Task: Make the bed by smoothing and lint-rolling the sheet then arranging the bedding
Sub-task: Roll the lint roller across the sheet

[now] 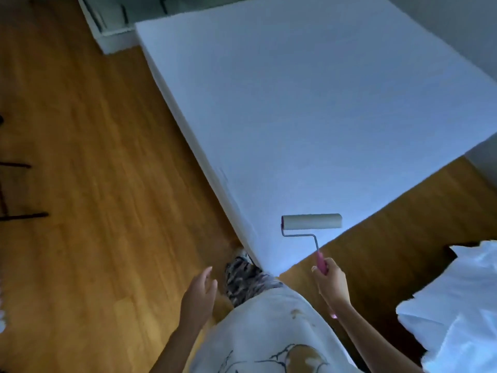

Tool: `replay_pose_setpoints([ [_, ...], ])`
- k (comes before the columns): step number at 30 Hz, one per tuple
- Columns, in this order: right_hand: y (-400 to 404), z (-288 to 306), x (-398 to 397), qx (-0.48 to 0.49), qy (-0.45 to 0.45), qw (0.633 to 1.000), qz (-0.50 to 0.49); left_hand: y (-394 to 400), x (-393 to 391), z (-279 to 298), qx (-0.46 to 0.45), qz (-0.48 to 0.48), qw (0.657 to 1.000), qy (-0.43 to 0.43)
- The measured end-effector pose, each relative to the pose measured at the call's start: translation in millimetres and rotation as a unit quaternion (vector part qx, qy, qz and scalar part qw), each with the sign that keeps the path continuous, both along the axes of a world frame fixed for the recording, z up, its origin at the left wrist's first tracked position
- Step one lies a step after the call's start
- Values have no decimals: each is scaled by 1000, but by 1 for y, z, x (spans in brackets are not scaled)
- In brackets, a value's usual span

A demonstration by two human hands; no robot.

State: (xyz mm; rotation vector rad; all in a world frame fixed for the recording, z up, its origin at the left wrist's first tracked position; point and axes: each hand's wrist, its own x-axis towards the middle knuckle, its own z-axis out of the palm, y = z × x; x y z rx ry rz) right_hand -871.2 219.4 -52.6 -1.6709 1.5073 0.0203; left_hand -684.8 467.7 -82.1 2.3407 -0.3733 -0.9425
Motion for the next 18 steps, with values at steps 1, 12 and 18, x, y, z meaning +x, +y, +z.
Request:
replay_pose_setpoints([
  [1, -5, -4, 8, 3, -5, 1000, -20, -14, 17, 1, -6, -20, 1000, -8],
  [12, -60, -12, 120, 67, -2, 989, -131, -155, 192, 20, 35, -206, 977, -42],
  [18, -78, -28, 184, 74, 19, 972, -224, -233, 291, 0, 59, -311, 948, -45],
])
